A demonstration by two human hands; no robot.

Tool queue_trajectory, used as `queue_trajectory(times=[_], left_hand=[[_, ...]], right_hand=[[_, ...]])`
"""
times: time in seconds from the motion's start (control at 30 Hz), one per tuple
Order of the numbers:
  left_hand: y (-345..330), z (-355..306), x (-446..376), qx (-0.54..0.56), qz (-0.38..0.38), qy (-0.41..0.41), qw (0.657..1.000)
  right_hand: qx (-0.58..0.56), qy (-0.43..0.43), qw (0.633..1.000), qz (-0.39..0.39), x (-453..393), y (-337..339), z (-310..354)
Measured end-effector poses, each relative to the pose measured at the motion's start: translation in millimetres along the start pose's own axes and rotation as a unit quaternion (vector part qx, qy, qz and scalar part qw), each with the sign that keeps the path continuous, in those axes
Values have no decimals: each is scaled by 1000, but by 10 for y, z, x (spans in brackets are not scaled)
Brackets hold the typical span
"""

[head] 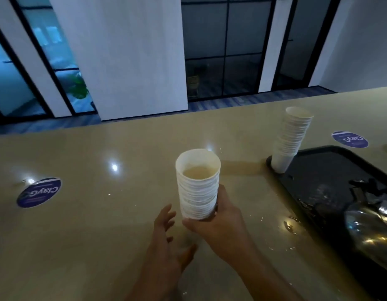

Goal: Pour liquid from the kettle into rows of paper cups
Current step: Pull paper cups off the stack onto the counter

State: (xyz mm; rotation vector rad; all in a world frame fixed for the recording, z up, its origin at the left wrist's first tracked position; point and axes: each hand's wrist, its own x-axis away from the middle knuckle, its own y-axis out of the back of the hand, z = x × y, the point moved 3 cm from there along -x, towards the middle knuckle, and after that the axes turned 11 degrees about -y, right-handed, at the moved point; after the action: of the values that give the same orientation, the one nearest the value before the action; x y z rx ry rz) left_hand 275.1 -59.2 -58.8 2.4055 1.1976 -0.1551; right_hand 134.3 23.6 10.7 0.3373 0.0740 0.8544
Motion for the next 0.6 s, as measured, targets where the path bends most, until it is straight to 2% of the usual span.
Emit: queue_trajectory(times=[0.1,0.27,0.5,0.6], left_hand=[[257,57,93,-23,-47,8,999],[502,140,259,-9,-85,21,996],[767,-70,143,0,-64,3,998],[813,-329,-14,35,-96,-23,995]], right_hand=[[-7,-7,1000,20,36,-317,61],[-4,1,998,58,94,-715,158],[-18,33,996,86,120,-1020,193],[-17,41,991,130,114,-1110,189]])
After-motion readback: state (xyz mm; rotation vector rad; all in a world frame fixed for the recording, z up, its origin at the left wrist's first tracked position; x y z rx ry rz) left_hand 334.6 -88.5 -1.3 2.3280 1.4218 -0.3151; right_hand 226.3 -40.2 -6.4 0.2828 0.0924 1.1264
